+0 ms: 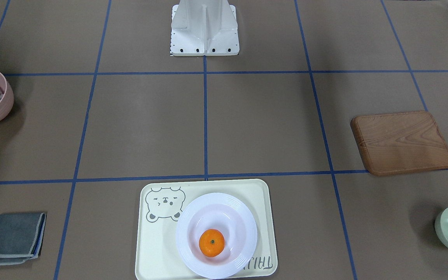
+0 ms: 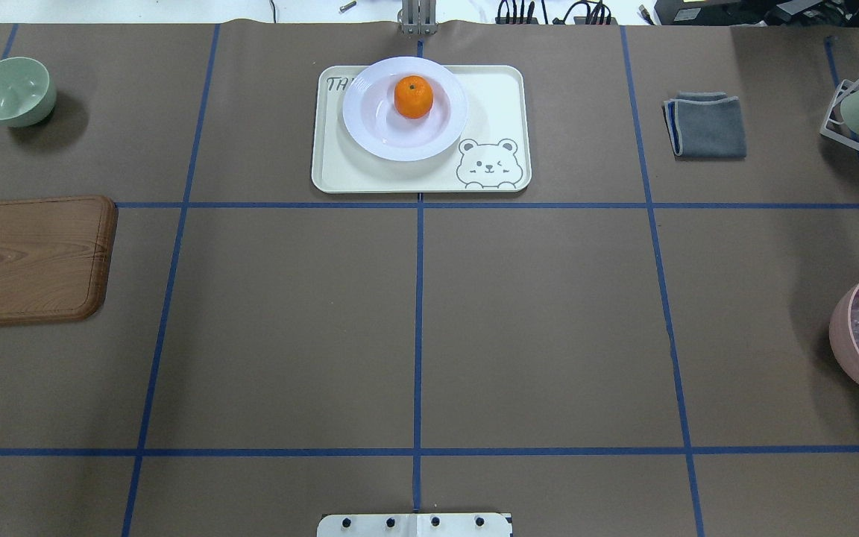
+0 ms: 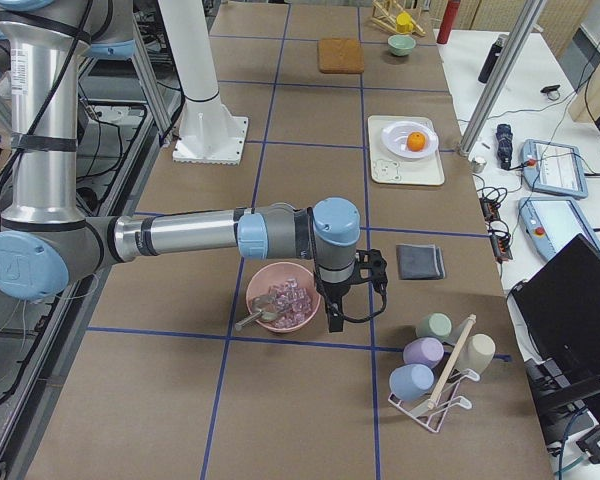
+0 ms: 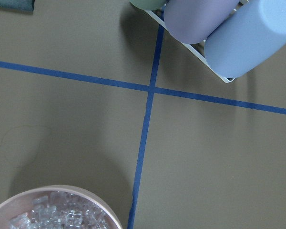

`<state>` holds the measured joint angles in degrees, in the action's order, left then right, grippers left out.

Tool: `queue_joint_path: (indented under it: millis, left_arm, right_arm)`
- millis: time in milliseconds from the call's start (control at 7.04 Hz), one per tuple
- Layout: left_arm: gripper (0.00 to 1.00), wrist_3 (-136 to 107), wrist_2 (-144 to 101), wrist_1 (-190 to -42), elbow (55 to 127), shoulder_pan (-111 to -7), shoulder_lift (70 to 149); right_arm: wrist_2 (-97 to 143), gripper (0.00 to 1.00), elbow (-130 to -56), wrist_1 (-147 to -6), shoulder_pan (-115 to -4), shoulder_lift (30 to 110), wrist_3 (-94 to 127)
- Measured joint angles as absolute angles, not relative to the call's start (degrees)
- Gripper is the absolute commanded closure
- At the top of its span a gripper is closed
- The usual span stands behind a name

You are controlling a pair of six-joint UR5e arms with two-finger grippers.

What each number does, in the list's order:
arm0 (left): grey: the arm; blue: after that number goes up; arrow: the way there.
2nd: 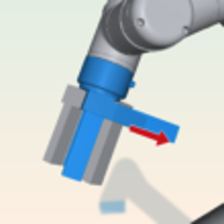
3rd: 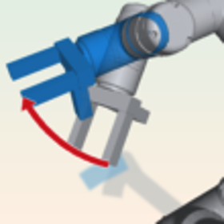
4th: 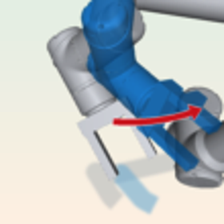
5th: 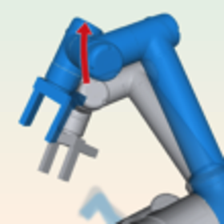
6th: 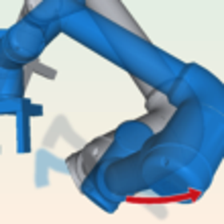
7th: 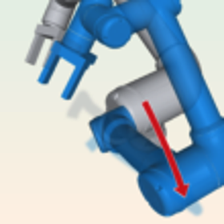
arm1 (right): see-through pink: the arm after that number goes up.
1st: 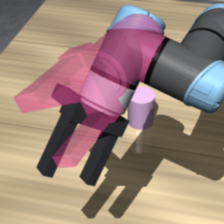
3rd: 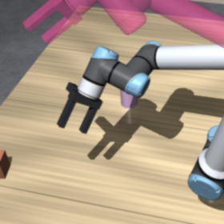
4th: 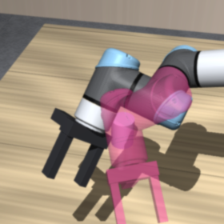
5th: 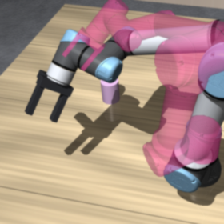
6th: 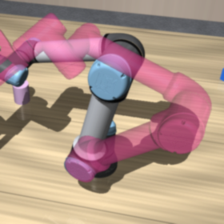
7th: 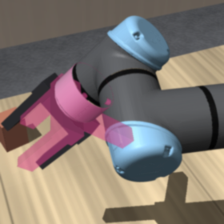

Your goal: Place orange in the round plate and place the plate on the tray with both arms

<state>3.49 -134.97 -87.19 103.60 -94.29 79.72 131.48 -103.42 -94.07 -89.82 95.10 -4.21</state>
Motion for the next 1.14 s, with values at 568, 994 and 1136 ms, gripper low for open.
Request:
queue_joint_path:
  millis: [568,994,1136]
  left_arm:
    - [0.01,3.52,-134.94,-87.19,103.40,-94.22,79.72]
    - [0.01,3.52,-134.99,-87.13,103.36,-94.22,79.68]
    - [0.01,3.52,-134.99,-87.11,103.36,-94.22,79.69]
  right_arm:
    - [132.34,0.00,-103.45,-94.00,-89.36,95.10,-4.00]
    - [132.72,0.00,-103.45,-94.02,-89.30,95.11,-4.03]
    - [132.96,0.00,-103.47,-94.02,-89.30,95.18,-4.16]
